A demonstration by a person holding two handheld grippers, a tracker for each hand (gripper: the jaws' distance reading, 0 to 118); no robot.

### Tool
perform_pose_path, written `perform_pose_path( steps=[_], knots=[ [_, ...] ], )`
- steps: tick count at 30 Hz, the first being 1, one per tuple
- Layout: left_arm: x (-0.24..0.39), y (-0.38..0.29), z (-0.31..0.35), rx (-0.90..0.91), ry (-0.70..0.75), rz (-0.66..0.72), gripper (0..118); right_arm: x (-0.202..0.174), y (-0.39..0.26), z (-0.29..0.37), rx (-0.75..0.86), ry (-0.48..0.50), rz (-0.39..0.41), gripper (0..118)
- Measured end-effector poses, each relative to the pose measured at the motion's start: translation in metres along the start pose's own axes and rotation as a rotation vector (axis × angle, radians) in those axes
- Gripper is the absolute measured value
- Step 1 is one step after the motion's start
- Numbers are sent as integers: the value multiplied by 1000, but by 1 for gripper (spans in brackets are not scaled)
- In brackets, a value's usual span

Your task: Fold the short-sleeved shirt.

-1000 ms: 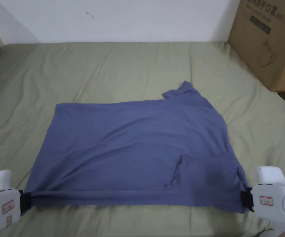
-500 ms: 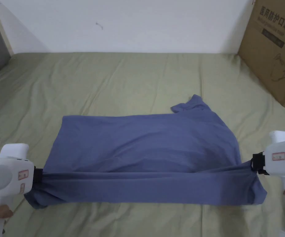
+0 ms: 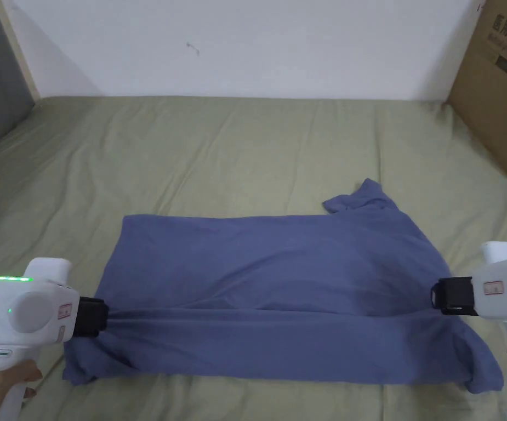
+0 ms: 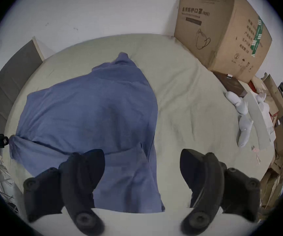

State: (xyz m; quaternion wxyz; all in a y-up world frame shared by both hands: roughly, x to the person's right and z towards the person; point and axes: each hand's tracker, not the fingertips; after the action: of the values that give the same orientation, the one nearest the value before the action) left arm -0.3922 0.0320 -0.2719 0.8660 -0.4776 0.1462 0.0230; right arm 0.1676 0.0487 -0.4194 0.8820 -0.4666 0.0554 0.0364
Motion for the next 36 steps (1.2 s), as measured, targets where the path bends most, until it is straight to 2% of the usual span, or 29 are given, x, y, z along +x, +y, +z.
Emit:
perform_pose_path(
  steps=[2, 3, 4, 5, 6, 7, 8, 10, 13, 16, 17, 18, 22, 23, 24, 25, 26, 27, 29, 30, 31, 32, 33, 36],
  knots=[
    [-10, -10, 17, 22, -27, 43, 96, -1, 5, -9, 18, 1, -12, 91],
    [-13, -18, 26, 29, -57, 65, 88, -2, 7, -8, 42, 26, -24, 82],
    [-16, -26, 34, 37, -94, 83, 67, 8, 1, 1, 45, 52, -32, 63],
    [-16, -37, 41, 39, -128, 89, 23, 6, -3, 1, 48, 61, -43, 23],
    [-15, -47, 44, 29, -128, 90, 0, 3, -8, -2, 56, 59, -48, 4],
    [-11, -59, 47, 18, -108, 94, 0, 0, -12, -6, 61, 54, -57, 4],
    [-9, -69, 47, 27, -87, 87, 0, 7, -51, 46, 58, 49, -69, 0],
    [-13, -85, 40, 24, -90, 85, 0, 9, -70, 52, 53, 84, -83, 0],
    [-14, -93, 33, 30, -113, 129, 2, 0, -90, 48, 30, 74, -83, 0],
    [-15, -82, 27, 33, -100, 148, 68, -7, -99, 54, 9, 95, -100, 0],
    [-13, -78, 23, 33, -101, 152, 85, -9, -101, 56, 10, 90, -102, 0],
    [-11, -76, 17, 39, -95, 159, 87, -11, -104, 57, 8, 85, -99, 0],
    [-7, -69, -17, -25, -80, 159, 84, -8, -107, 55, 0, 90, -116, 0],
    [-8, -72, -28, -64, -97, 175, 68, -8, -108, 54, -3, 89, -119, 0],
    [-8, -75, -36, -107, -111, 191, 41, -8, -108, 53, -6, 86, -119, 0],
    [-9, -78, -30, -72, -66, 192, 36, -7, -110, 54, -9, 84, -120, 0],
    [-6, -75, -22, -40, -98, 208, 25, -6, -111, 55, -11, 85, -122, 0],
    [-7, -74, -15, -35, -109, 215, 7, -4, -112, 57, -10, 90, -123, 0],
    [-4, -71, -1, -20, -121, 208, 4, 0, -110, 57, 6, 97, -123, 1],
    [-1, -71, 5, -13, -123, 178, 4, 2, -108, 57, 12, 98, -122, 12],
    [2, -70, 8, -17, -116, 144, 4, 4, -104, 56, 17, 98, -122, 36],
    [4, -71, 10, -16, -108, 127, 4, 5, -100, 53, 22, 88, -127, 77],
    [6, -71, 12, -14, -106, 109, 4, 7, -96, 49, 20, 73, -137, 89],
    [7, -69, 15, -13, -105, 108, 4, 11, -82, 34, 36, 87, -185, 88]
  ],
)
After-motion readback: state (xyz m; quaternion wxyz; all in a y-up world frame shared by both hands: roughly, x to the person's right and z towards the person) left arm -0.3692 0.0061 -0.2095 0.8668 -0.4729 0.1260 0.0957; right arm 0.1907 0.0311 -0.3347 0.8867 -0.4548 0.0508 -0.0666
